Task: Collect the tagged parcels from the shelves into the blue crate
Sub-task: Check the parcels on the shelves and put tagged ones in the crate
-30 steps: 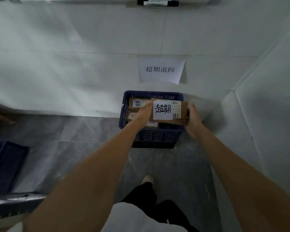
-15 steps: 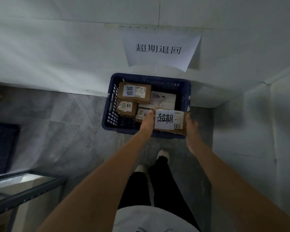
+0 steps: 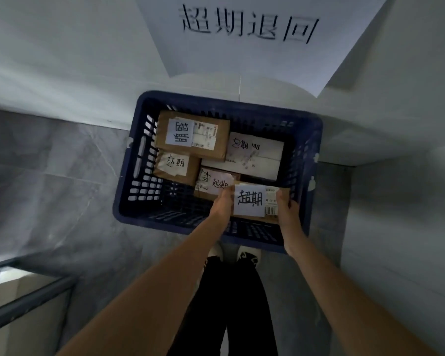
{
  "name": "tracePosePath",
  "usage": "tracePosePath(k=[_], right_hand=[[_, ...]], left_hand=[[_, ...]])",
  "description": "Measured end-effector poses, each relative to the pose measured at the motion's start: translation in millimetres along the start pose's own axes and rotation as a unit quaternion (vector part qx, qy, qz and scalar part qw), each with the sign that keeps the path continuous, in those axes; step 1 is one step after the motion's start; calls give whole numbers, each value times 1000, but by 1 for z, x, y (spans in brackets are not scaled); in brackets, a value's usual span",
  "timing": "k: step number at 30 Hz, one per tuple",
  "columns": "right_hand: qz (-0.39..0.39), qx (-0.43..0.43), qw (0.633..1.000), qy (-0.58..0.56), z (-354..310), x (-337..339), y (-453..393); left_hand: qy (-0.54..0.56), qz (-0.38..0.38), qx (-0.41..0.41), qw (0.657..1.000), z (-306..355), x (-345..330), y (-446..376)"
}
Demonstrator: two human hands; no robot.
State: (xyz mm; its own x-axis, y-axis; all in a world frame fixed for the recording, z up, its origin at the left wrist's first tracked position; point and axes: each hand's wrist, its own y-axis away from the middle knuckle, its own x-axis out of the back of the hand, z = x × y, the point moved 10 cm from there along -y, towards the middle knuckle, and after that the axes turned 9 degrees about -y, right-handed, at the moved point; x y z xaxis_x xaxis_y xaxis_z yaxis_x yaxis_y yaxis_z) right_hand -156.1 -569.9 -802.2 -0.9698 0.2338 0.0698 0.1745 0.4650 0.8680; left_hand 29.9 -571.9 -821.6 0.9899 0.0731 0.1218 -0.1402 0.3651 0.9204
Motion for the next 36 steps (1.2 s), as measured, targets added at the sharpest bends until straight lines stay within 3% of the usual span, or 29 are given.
tracePosePath(k=[5,8,13,17,24,31,36], right_hand=[[42,-24,998,28,18,9,-38],[39,-24,999,23,24,3,-54],[4,-16,999,32,27,-3,-86],[-12,-18,999,25,27,-10,-103],[44,-19,997,64,28,-10,-120],[127,-8,984,125,-6,-4,-88],[94,103,958,251,-80,-39,-5]], left_hand=[[-131,-50,-49,989,-4,-23,-54],[-225,-33,-96,969,5,-23,-62],[-395,33,-116,911,17,-16,-68],[-508,29,-115,853,13,-23,-75],[-562,22,-114,819,14,-23,-77],[-550,13,-122,826,25,-3,-41],[-559,15,-146,816,51,33,36]])
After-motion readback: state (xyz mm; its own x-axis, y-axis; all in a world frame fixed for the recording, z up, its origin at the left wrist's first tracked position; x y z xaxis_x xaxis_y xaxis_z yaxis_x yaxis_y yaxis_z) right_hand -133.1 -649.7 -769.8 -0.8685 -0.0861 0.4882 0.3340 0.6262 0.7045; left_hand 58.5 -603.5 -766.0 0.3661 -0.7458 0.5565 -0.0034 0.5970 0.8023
